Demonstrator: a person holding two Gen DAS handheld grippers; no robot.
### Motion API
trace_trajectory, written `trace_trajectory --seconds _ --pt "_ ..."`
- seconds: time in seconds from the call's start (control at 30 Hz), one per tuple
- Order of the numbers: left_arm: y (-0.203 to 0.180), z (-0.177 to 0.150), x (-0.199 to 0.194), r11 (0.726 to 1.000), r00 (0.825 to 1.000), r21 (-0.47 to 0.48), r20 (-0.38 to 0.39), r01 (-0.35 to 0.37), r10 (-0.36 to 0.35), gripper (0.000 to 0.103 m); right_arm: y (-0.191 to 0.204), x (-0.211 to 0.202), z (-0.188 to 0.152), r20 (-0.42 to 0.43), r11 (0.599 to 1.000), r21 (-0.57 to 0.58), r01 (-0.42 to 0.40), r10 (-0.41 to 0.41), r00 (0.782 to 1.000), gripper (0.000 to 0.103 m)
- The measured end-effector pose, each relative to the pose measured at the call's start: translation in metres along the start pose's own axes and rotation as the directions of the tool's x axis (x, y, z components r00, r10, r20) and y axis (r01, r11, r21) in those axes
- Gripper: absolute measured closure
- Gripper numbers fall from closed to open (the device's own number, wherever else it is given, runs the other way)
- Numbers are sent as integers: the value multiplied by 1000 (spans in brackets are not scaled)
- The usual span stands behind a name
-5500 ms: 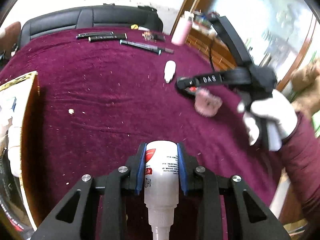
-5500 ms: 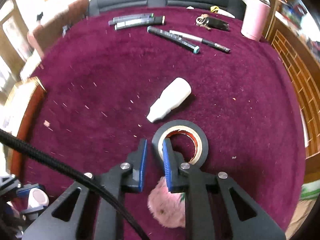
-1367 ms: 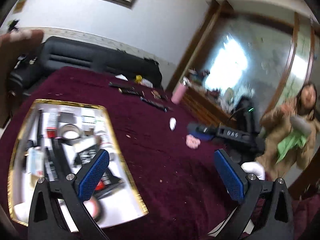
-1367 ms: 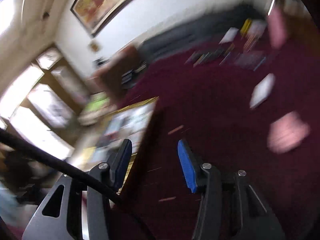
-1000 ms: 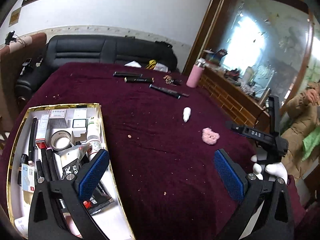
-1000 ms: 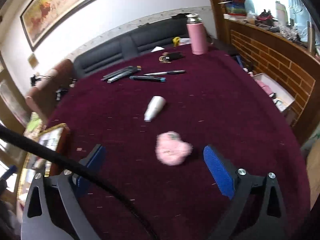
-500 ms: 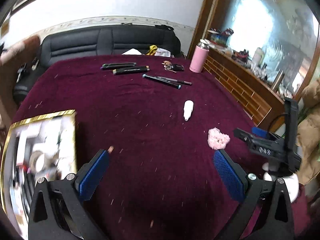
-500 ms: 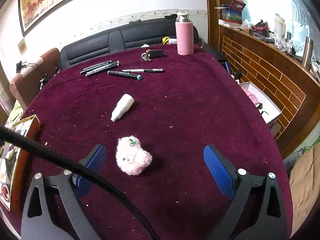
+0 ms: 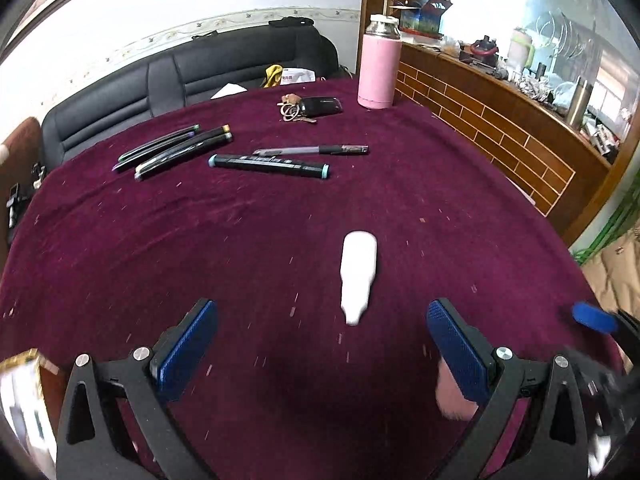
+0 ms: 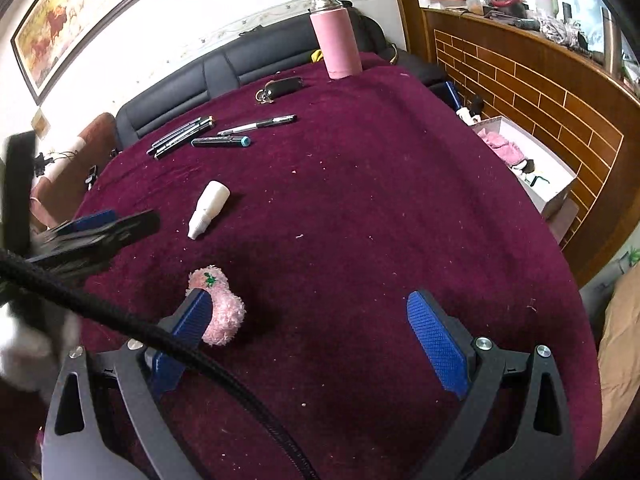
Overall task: Organize objects
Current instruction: 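Grasp the white bottle with the left gripper while the right gripper grasps the pink pom-pom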
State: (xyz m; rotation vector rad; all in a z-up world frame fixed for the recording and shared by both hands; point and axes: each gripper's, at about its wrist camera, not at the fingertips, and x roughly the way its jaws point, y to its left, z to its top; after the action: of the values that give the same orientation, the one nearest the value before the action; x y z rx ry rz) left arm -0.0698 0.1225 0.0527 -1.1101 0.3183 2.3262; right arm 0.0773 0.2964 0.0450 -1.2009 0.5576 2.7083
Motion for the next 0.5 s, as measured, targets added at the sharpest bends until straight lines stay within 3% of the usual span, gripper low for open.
trace_trajectory --seconds 0.23,0.3,0.33,0.37,0.43,0.5 --pt "-23 19 43 997 1000 75 -20 -12 13 7 11 2 4 -12 998 -15 -56 56 998 4" --pt "-30 19 55 994 998 111 -53 -10 16 22 14 2 4 -13 998 -26 -62 62 998 4" --pt "-35 17 63 991 996 136 -90 -8 21 54 18 2 6 -15 997 -37 -64 63 998 4" --pt "-37 15 67 990 993 138 -115 18 -2 71 21 3 7 -20 997 -49 -67 66 998 4" --pt "-36 15 64 992 990 115 -136 50 -34 81 28 3 6 -28 994 -82 -72 70 997 4" --pt "-30 13 55 994 991 93 -126 59 -48 81 36 6 5 -41 991 -117 -71 66 997 4"
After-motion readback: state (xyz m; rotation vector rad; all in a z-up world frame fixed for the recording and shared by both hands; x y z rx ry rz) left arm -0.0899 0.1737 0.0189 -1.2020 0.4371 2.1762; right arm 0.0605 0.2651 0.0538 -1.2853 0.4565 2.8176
